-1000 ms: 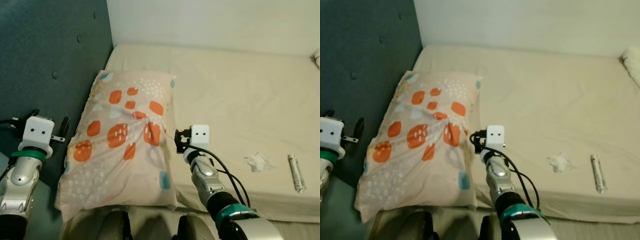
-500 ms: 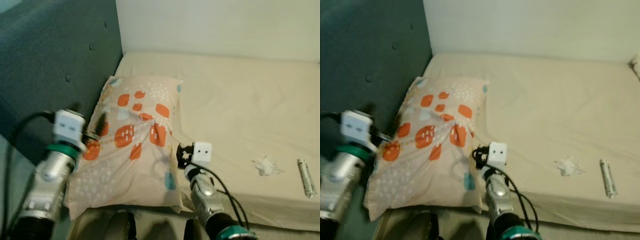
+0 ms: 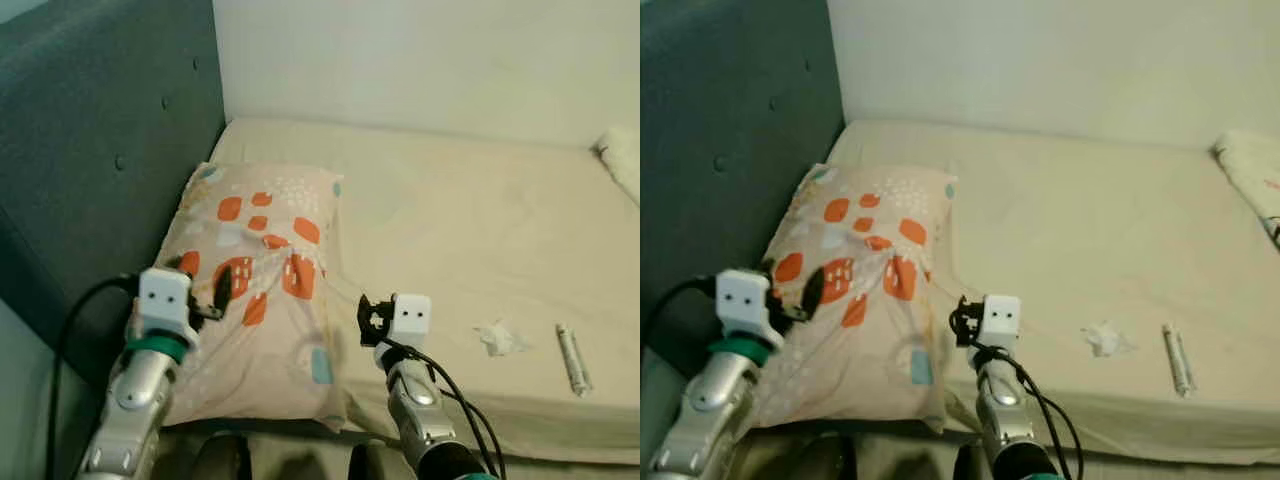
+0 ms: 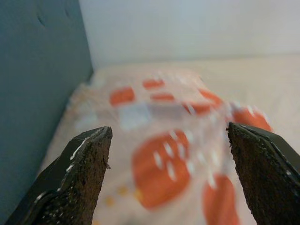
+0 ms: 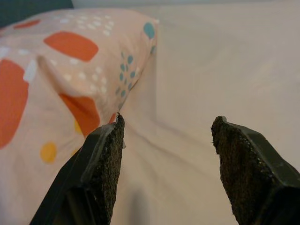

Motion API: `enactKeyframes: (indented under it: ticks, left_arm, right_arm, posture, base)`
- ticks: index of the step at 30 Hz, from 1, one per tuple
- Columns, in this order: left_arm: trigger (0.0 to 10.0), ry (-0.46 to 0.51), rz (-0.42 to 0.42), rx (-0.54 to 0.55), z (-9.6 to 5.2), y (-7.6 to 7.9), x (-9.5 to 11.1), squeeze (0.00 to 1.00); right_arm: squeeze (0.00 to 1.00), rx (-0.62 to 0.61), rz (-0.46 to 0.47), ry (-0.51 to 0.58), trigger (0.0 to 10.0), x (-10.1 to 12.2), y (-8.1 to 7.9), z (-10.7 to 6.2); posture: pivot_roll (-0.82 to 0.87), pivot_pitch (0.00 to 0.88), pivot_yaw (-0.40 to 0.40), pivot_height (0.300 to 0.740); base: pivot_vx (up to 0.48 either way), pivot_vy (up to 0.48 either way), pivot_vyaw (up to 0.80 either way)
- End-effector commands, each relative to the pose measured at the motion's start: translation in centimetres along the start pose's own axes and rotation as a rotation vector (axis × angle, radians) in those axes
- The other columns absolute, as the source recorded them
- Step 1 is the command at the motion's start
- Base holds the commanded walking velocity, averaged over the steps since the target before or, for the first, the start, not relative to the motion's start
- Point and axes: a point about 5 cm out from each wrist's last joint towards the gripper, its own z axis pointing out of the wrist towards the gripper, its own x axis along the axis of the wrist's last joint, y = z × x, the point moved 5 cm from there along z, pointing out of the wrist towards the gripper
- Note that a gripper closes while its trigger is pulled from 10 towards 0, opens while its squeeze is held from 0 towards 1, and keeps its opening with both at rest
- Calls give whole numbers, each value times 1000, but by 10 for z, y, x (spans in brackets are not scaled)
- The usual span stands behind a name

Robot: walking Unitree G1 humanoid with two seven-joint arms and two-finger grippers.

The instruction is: Clean up the room

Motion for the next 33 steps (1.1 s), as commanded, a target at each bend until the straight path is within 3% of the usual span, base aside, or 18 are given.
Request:
enactKeyframes:
  ticks: [1, 3, 6, 13, 17, 18, 20, 22, 27, 28, 33]
  left_arm:
    - [10000, -40, 20, -7, -4, 4, -7, 0]
    - [10000, -133, 97, 25, -9, 9, -28, 0]
    - [10000, -151, 101, 45, -10, 9, -32, 0]
    - [10000, -138, 115, 58, -7, 15, -29, 0]
    - [10000, -126, 92, 55, -5, 21, -26, 0]
    - [10000, -109, 105, -19, -4, 31, -21, 0]
    - [10000, -109, 105, -19, -4, 31, -21, 0]
    - [10000, -75, 209, -126, -7, 46, -12, 0]
    - [10000, -55, 243, -137, -8, 40, -4, 0]
    - [10000, -50, 253, -113, -7, 27, 0, 0]
    - [10000, -53, 233, -74, -3, 18, 1, 0]
  right_arm:
    - [0, -7, -13, -30, 10000, -6, 3, -2]
    - [0, -39, -49, -51, 10000, -8, 13, -3]
    - [0, -38, -44, -69, 10000, -12, 16, -4]
    - [0, -69, 49, -116, 10000, -25, 26, -15]
    - [0, -75, 40, -119, 10000, -27, 29, -18]
    - [0, -76, 33, -118, 10000, -26, 31, -20]
    - [0, -76, 33, -118, 10000, -26, 31, -20]
    - [0, -83, 21, -103, 10000, -20, 34, -22]
    - [0, -101, 1, -65, 10000, -6, 39, -27]
    - [0, -124, 5, -42, 10000, 3, 42, -30]
    - [0, -133, 24, -46, 10000, 0, 43, -32]
  posture:
    - [106, 24, -46, 636]
    - [96, 25, -46, 636]
    - [92, 23, -42, 636]
    - [80, 16, -30, 656]
    - [68, 9, -25, 666]
    - [63, 4, -27, 671]
    - [63, 4, -27, 671]
    - [52, 0, -64, 681]
    - [7, 2, -85, 691]
    - [7, 1, -66, 701]
    - [31, 0, -46, 711]
  base:
    - [0, 0, 0]
    - [0, 0, 0]
    - [0, 0, 0]
    - [0, 0, 0]
    - [0, 0, 0]
    - [0, 0, 0]
    - [0, 0, 0]
    - [0, 0, 0]
    - [0, 0, 0]
    - [0, 0, 0]
    - [0, 0, 0]
